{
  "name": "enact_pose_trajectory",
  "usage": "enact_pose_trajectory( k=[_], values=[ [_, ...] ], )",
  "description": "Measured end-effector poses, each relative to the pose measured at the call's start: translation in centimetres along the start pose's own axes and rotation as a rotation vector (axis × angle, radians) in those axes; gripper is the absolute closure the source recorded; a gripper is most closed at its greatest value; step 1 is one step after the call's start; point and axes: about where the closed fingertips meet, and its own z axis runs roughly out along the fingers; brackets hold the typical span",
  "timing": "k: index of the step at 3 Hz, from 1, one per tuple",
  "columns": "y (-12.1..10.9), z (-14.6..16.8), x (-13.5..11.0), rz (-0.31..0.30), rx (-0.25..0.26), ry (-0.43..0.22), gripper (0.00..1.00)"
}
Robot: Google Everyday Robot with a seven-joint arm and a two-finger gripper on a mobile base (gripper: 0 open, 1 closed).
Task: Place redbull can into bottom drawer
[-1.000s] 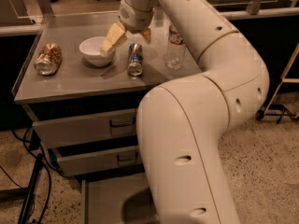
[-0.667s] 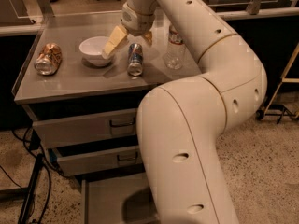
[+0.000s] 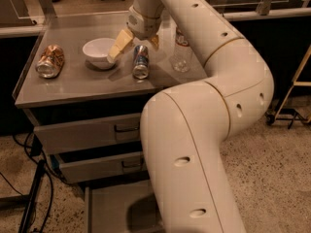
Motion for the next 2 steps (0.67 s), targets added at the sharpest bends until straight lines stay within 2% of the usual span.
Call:
enact_pose_trajectory(
  k=[2],
  values=[
    [-0.10, 0.79, -0.23, 0.002, -0.007, 0.009, 0.00]
  ],
)
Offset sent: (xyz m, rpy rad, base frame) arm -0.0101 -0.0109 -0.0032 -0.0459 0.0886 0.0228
